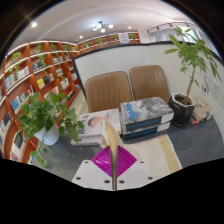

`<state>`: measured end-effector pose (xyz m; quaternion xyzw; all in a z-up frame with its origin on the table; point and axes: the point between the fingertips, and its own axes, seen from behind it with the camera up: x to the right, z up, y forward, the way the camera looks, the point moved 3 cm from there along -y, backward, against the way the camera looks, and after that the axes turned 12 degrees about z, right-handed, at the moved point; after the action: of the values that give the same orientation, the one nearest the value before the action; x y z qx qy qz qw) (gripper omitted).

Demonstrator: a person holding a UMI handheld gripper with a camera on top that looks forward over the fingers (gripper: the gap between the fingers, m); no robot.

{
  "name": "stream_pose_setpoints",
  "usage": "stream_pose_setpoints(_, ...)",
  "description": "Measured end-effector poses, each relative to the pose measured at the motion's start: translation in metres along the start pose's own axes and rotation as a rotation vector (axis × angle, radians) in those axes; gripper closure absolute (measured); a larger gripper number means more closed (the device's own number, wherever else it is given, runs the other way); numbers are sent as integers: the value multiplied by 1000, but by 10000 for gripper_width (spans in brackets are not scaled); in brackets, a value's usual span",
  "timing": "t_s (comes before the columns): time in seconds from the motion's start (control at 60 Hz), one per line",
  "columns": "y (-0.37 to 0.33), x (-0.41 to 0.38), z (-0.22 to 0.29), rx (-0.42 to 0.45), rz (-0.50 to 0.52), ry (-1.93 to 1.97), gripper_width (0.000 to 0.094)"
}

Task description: Fold towel

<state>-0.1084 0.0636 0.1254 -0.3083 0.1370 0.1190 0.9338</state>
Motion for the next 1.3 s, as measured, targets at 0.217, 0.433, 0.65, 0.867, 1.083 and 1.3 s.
stream_pose_setpoints(0.217,-28,137,9,-27,-163,-13,679)
stream_pose_setpoints(0.433,-35,229,-12,-89,-224,-131,116)
stream_pose_setpoints(0.65,-100,189,21,-5,-100,-92,88)
stream_pose_setpoints(0.867,-185,112,25,52,-11,-113,87)
stream_pose_setpoints(1.083,-261,58,-8,92,0,-159,87)
stream_pose_setpoints(1.3,-318,24,-53,88,9,-185,87)
